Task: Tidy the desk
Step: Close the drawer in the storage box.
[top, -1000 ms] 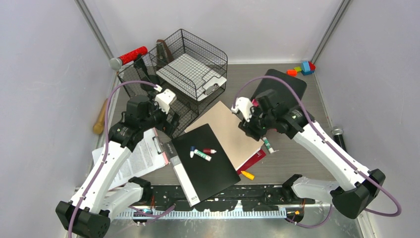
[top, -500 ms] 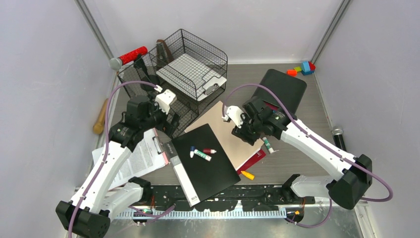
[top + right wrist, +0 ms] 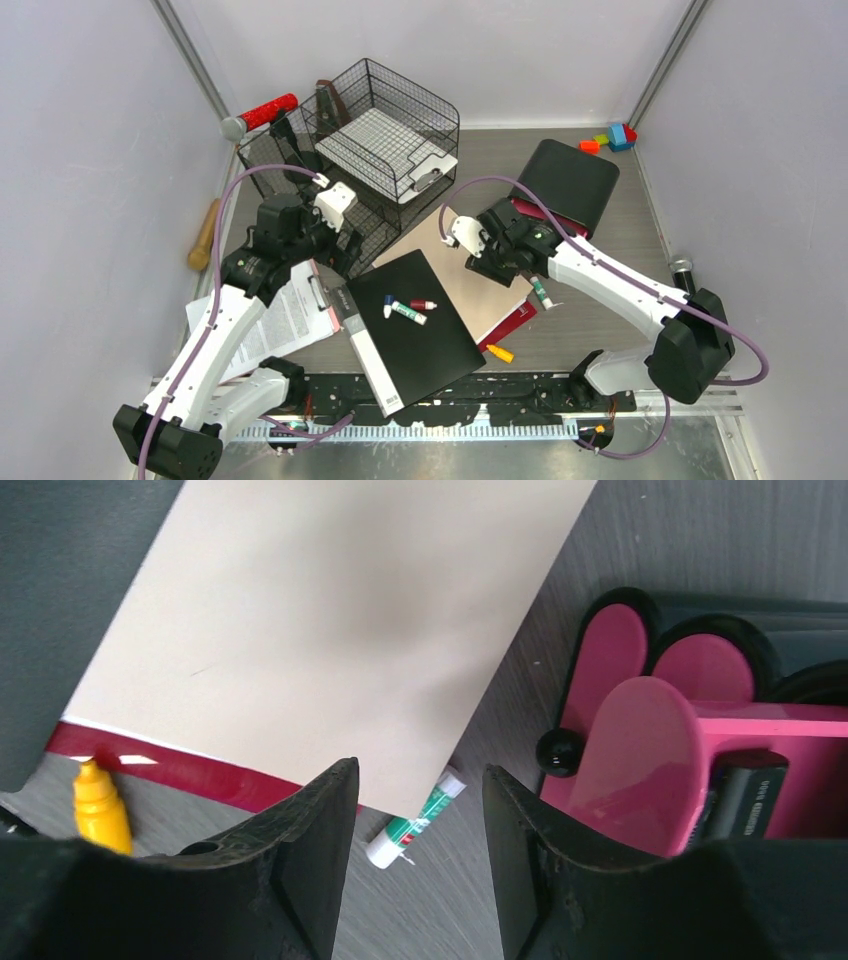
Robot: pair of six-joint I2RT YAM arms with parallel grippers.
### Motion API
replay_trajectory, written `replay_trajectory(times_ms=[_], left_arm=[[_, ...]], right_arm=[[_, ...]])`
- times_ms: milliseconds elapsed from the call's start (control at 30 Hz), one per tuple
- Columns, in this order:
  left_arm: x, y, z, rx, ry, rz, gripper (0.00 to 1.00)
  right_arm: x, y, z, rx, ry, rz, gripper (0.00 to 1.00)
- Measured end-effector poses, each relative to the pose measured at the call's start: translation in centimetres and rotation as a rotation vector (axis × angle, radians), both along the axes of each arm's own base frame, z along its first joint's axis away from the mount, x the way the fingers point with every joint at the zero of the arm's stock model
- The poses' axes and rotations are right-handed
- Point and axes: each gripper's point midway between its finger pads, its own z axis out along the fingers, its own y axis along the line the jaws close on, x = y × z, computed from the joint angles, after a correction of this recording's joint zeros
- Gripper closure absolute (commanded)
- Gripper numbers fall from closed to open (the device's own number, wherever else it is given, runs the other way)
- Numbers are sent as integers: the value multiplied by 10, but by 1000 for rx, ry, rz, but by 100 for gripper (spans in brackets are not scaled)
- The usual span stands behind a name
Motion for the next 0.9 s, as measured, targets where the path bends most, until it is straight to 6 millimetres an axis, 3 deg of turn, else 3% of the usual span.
replay_trajectory(times_ms=[200, 400, 900], left_arm=[[0, 0, 0, 2, -1, -1, 1], [0, 0, 0, 3, -1, -2, 1], [0, 0, 0, 3, -1, -2, 1]], right_arm=[[15, -9, -5, -62, -37, -5, 46], [32, -31, -10, -107, -44, -50, 46], [69, -68, 7, -116, -102, -131, 46]])
